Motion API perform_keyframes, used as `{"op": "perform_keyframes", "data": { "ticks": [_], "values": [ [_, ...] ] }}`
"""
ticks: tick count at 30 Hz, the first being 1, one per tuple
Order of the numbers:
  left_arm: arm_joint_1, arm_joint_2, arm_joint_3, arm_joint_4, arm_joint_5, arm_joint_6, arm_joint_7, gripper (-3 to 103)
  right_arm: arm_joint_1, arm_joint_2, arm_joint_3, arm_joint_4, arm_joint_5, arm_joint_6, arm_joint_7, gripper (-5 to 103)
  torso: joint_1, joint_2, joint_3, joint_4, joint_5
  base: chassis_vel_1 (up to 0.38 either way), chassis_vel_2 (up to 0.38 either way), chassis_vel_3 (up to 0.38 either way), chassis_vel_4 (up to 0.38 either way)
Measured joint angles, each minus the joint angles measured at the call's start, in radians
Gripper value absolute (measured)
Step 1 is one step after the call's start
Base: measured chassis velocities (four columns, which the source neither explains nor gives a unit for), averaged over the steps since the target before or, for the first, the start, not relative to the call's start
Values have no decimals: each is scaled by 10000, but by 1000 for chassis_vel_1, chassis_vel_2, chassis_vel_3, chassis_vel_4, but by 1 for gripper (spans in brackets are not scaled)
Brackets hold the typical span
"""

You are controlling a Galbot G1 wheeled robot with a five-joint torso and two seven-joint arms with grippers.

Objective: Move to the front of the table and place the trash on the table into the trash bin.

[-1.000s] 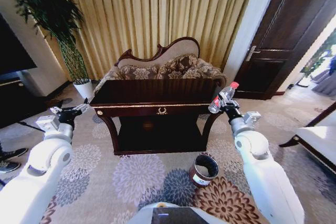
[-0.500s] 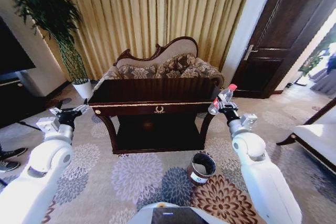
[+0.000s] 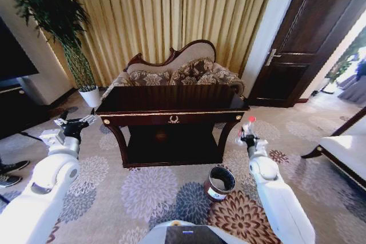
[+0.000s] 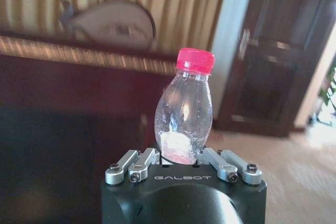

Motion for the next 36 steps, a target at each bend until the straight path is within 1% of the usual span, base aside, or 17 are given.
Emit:
{"op": "perform_keyframes", "data": {
  "ticks": [2, 4, 5, 7, 8, 10, 13, 15, 16, 18, 21, 26, 32, 36],
  "values": [
    [0, -11, 1, 5, 2, -5, 3, 100, -35, 41, 26, -213, -49, 5, 0, 27, 0, 0, 0, -1, 0, 0, 0, 0, 0],
    [-19, -54, 8, 69, 28, -56, 25, 100, -35, 270, 50, -1090, -110, 234, 0, 27, 0, 0, -1, -1, -3, 0, 0, 0, 0],
    [-19, -54, 8, 69, 28, -56, 25, 100, -35, 270, 50, -1090, -110, 234, 0, 27, 0, 0, -1, -1, -3, 0, 0, 0, 0],
    [-20, -74, 18, 93, 45, -120, 57, 100, 121, 593, 50, -1973, -309, 591, 1, 27, 0, 0, 0, 0, -4, 0, 0, 0, 0],
    [-20, -74, 18, 93, 45, -120, 57, 100, 121, 593, 50, -1973, -309, 591, 1, 27, 0, 0, 0, 0, -4, 0, 0, 0, 0],
    [-25, -36, 29, 92, 46, -153, 86, 100, 379, 978, 45, -3143, -716, 1128, 0, 27, 0, 0, 0, 2, 0, 0, 0, 0, 0],
    [-30, -10, 28, 89, 46, -155, 86, 100, 422, 1059, 43, -3412, -815, 1259, 0, 27, 0, 0, 0, 3, 0, 0, 0, 0, 0],
    [-20, 47, 20, 85, 43, -157, 100, 100, 444, 1327, 26, -4027, -880, 1534, 0, 27, 0, 0, 0, -1, -2, 0, 0, 0, 0],
    [-20, 47, 20, 85, 43, -157, 100, 100, 444, 1327, 26, -4027, -880, 1534, 0, 27, 0, 0, 0, -1, -2, 0, 0, 0, 0],
    [-7, 51, 30, 90, 43, -159, 108, 100, 460, 1632, 20, -4401, -875, 1845, 1, 27, 0, 0, 0, 1, -2, 0, 0, 0, 0],
    [-2, 51, 64, 90, 45, -159, 110, 100, 407, 1815, 22, -4352, -770, 1915, 1, 27, 0, 0, 0, 2, -4, 0, 0, 0, 0],
    [-40, 52, 200, 54, 57, -159, 116, 100, 276, 2159, -18, -3734, -474, 1931, 1, 27, 0, 0, -1, 1, -4, 0, 0, 0, 0],
    [-41, 52, 233, 3, 76, -159, 117, 100, 315, 2504, -210, -3644, -582, 1970, 1, 27, 0, 0, 0, 0, -2, 0, 0, 0, 0],
    [-12, 87, 181, -23, 77, -161, 116, 100, 456, 2616, -260, -3787, -596, 2086, 1, 27, 0, 0, 0, 1, -3, 0, 0, 0, 0]
  ]
}}
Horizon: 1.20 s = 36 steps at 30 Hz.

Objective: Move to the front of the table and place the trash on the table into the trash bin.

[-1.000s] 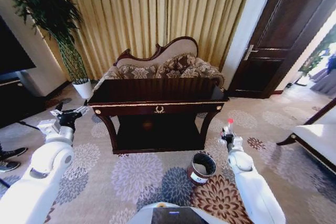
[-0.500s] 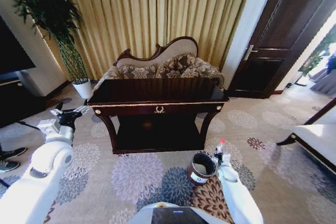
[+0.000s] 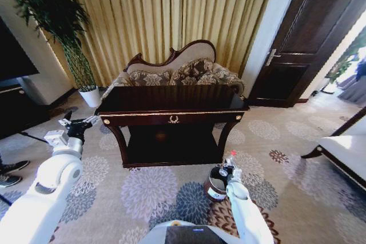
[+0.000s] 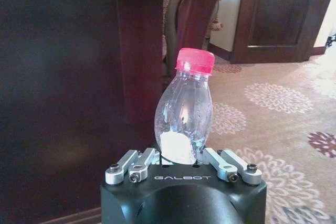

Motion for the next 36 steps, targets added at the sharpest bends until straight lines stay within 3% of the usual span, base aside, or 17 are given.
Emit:
{"op": "perform_keyframes", "data": {
  "ticks": [19, 24, 25, 28, 33, 34, 36],
  "values": [
    [-9, 88, 65, -80, 14, -25, -29, 100, 565, 180, -180, -956, -255, 282, 0, 24, -1, -1, 0, -2, 0, 0, 0, 0, 0],
    [2, 140, 71, -148, 14, -25, -38, 100, 602, 141, -188, -1023, -280, 343, 0, 43, 0, 0, 0, 0, 0, 0, 0, 0, 0],
    [2, 140, 71, -148, 14, -25, -38, 100, 602, 141, -188, -1023, -280, 343, 0, 43, 0, 0, 0, 0, 0, 0, 0, 0, 0],
    [-33, 217, 72, -175, -1, -25, -49, 100, 632, 131, -166, -1017, -278, 350, 1, 60, 0, 0, 0, 0, 0, 0, 0, 0, 0],
    [-34, 238, 71, -187, -10, -24, -52, 100, 631, 132, -159, -995, -275, 351, 0, 71, 0, 0, 0, -1, 0, 0, 0, 0, 0],
    [-28, 240, 67, -201, -13, -24, -56, 100, 623, 137, -159, -973, -274, 355, 1, 81, 0, 0, 0, 0, 0, 0, 0, 0, 0],
    [-15, 245, 50, -219, -16, -23, -62, 100, 598, 136, -160, -923, -275, 389, 0, 92, 0, 0, 0, -1, 0, 0, 0, 0, 0]
  ]
}}
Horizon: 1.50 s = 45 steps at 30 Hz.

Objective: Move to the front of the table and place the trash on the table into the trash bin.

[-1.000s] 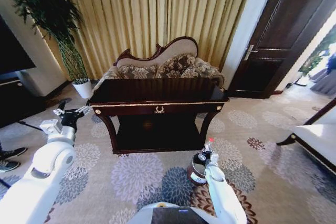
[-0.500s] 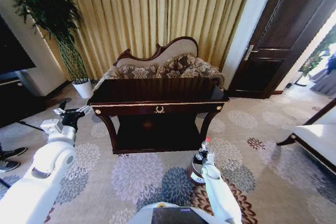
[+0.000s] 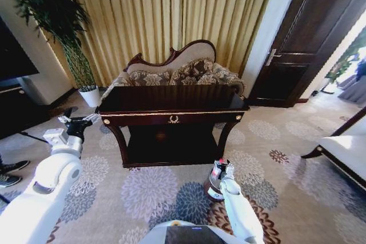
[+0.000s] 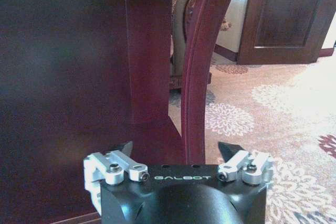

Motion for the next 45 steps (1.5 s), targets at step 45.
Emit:
{"op": "perform_keyframes", "data": {
  "ticks": [45],
  "values": [
    [-128, -180, -271, -878, -56, -5, -193, 100, -2575, -2011, 434, 12571, 2399, -3469, -1, 100, 2, -1, 1, 0, 0, 12, -14, -12, 15]
  ]
}}
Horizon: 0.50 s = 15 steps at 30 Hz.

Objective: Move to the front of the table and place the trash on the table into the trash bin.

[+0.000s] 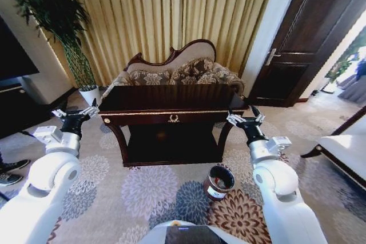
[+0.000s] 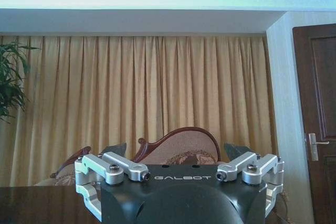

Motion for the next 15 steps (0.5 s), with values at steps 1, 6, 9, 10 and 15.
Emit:
{"op": "perform_keyframes", "data": {
  "ticks": [1, 6, 9, 10, 15],
  "values": [
    [6, -7, -6, -5, 0, 0, 2, 100, -34, 1, 21, 4, -14, -5, 0, 100, 0, 0, 0, 0, 0, 160, -149, -175, 161],
    [39, -15, -53, -21, 1, 0, 2, 100, -102, 45, 47, 6, -110, -6, 0, 100, -2, 1, -1, 1, -1, 187, -209, -204, 211],
    [89, -13, -135, -42, 1, 0, 25, 100, -148, 78, 52, 39, -153, 8, 1, 100, -4, 1, -1, 0, 1, 235, -257, -226, 239],
    [89, -13, -135, -42, 1, 0, 25, 100, -148, 78, 52, 39, -153, 8, 1, 100, -4, 1, -1, 0, 1, 225, -252, -214, 226],
    [140, -21, -163, -71, 0, 0, 30, 100, -227, 123, 69, 73, -201, 39, 0, 100, -5, 3, -3, 2, -1, 217, -242, -220, 220]
  ]
}}
